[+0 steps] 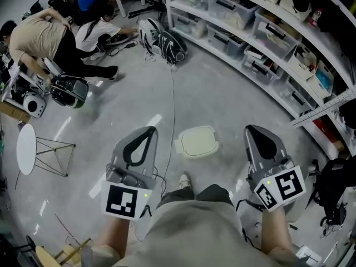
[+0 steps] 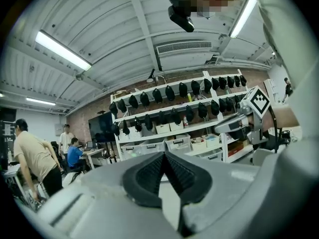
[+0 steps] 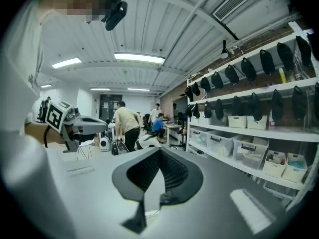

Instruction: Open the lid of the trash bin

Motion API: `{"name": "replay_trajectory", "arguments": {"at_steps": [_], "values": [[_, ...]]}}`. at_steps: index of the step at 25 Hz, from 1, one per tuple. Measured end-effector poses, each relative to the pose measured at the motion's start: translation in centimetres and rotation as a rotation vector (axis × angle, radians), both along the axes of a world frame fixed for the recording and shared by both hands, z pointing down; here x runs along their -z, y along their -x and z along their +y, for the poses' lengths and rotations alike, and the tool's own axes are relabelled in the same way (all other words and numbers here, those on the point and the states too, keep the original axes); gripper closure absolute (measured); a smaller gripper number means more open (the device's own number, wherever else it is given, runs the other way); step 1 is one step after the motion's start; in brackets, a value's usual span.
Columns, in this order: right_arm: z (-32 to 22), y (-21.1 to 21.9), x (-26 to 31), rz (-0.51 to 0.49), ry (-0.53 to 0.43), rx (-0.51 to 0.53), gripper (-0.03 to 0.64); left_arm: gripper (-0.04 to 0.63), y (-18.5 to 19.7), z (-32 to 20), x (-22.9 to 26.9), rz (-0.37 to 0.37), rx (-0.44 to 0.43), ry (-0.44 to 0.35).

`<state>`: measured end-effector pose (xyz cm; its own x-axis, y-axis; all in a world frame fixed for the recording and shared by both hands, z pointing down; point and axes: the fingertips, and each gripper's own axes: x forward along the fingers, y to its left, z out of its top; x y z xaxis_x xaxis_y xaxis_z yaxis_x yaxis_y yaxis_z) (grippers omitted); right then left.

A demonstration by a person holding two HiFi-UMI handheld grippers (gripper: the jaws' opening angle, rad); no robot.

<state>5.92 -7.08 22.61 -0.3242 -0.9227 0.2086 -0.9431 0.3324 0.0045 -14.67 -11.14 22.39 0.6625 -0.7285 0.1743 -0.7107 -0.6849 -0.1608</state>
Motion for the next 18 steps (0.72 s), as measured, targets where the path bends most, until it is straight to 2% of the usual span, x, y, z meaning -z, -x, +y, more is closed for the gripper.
{"name": "replay_trajectory", "arguments": {"at_steps": [6,18], "values": [[-2.4,-1.2,-2.2,0.007,0.051,-0.024,0.614,0.593,0.4,-2.6,-2.3,0.001,0.014,0.052],[-7.8,-3.8,-8.0,-0.002,0.168,0.044,0.614,0.593,-1.0,-6.8,-5.8,-0.058,0.083,0.149]]}}
